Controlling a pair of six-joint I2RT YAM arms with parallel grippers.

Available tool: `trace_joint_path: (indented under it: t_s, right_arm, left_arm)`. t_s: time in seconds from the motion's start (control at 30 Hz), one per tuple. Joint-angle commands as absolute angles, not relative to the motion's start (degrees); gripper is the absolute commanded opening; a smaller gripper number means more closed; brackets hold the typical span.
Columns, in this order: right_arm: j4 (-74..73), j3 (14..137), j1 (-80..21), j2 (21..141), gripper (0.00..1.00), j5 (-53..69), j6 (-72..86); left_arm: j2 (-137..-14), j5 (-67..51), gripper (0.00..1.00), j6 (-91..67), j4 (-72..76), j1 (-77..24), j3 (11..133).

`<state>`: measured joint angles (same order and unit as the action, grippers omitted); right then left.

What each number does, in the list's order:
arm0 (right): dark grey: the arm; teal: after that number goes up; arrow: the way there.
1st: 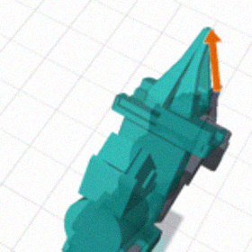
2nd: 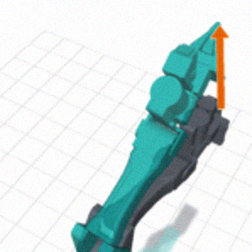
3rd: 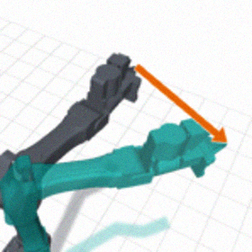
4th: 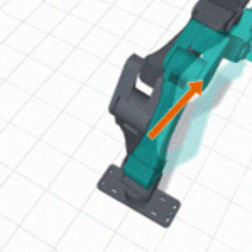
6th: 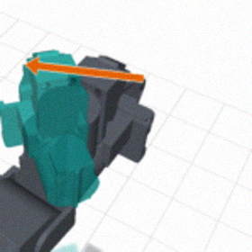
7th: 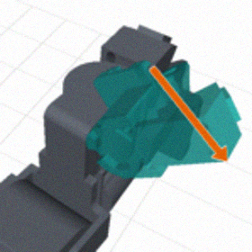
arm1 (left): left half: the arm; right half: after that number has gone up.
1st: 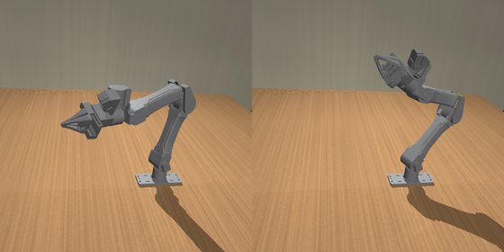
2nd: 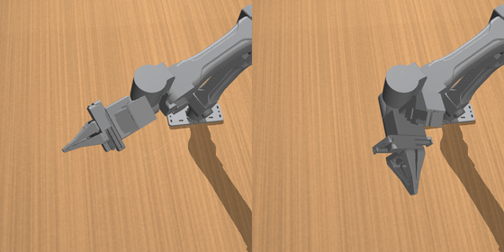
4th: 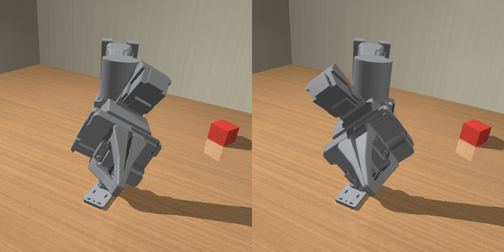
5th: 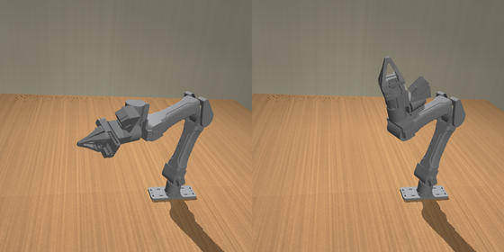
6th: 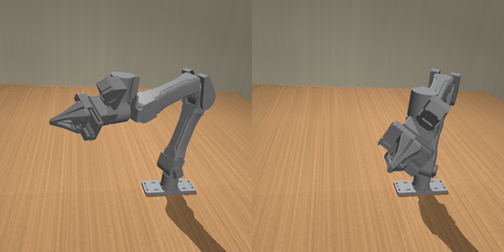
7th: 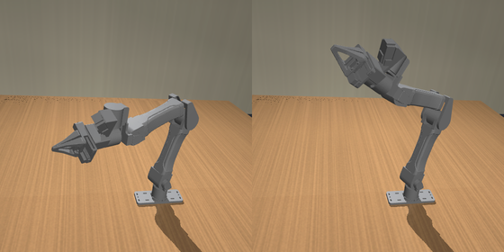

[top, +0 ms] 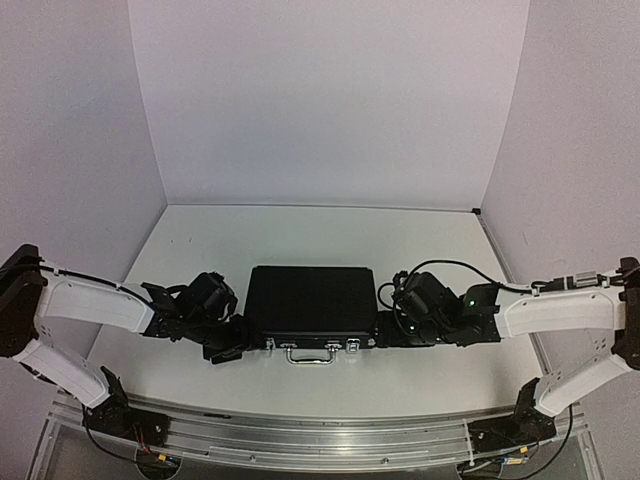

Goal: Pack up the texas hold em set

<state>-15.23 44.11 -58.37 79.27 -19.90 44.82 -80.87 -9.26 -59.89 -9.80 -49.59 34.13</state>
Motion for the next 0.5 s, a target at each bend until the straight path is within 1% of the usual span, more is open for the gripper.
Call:
trace_joint_path:
  t_s: [0.0, 0.17, 0.27, 0.33, 0.37, 0.47]
  right_arm:
    - [-16.52, 44.03, -58.44, 77.31, 0.69, -22.24, 44.34]
    - [-17.02, 43.57, -58.43, 76.18, 0.7, -24.02, 44.41]
    - [-17.21, 43.48, -58.37, 75.77, 0.71, -24.73, 44.48]
    - [-17.3, 43.43, -58.44, 75.6, 0.71, -25.32, 44.55]
    - [-17.31, 43.36, -58.44, 75.53, 0.72, -25.61, 44.59]
    - [-17.39, 43.21, -58.43, 75.41, 0.72, -26.34, 44.74]
  left_arm:
    - [-85.48, -9.68, 0.67, -58.63, -9.7, -50.32, 34.76]
    - [-90.51, -7.14, 0.61, -59.05, -9.22, -50.7, 35.87]
    - [-93.2, -3.63, 0.6, -60.22, -11.35, -51.68, 37.88]
    - [-94.77, 1.47, 0.56, -61.26, -15.09, -53.36, 40.34]
    - [-95.74, 4.57, 0.52, -62.12, -17.69, -54.28, 41.36]
    - [-98.26, 7.94, 0.48, -63.29, -20.35, -56.17, 42.8]
